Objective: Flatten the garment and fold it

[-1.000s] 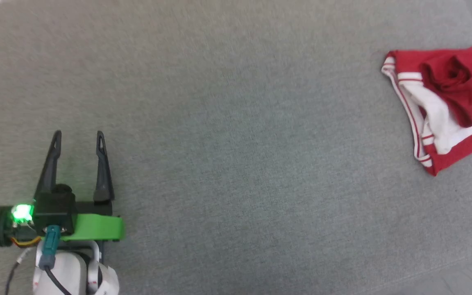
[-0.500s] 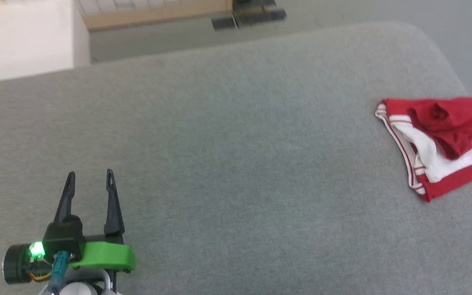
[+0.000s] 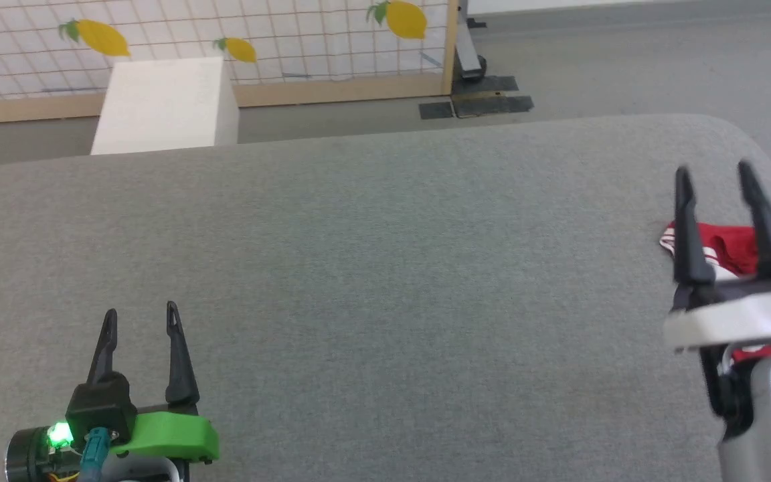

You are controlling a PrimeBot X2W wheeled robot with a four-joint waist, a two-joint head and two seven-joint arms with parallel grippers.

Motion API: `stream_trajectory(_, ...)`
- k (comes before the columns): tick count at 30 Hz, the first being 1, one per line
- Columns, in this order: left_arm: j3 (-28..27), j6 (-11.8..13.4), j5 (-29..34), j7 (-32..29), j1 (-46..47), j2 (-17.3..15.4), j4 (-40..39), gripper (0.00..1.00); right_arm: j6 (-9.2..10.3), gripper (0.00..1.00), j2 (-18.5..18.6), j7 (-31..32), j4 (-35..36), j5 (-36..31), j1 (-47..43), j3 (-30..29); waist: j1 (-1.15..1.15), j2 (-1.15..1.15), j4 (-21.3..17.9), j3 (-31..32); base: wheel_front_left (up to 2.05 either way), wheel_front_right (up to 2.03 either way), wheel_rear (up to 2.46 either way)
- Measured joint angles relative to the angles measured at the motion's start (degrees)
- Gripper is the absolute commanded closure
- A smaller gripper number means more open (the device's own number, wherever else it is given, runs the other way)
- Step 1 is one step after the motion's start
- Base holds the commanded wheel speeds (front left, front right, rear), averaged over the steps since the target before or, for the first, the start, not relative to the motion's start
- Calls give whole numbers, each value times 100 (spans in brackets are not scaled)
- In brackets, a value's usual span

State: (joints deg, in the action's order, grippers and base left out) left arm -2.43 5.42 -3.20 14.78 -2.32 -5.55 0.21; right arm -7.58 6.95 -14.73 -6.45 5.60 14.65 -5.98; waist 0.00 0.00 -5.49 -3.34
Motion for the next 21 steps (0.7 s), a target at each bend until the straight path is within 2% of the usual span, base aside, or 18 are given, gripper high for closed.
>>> stream_trajectory(8, -30, -58, 13, 0, 0, 43, 118, 0, 0, 0, -326, 0, 129, 1, -814, 66, 0, 0, 271, 114, 0, 0, 0)
stream_trajectory(21, 12, -141, 86, 0, -47, 83, 166, 0, 0, 0, -390, 0, 294, 194, -1347, 87, 0, 0, 381, 86, 0, 0, 0)
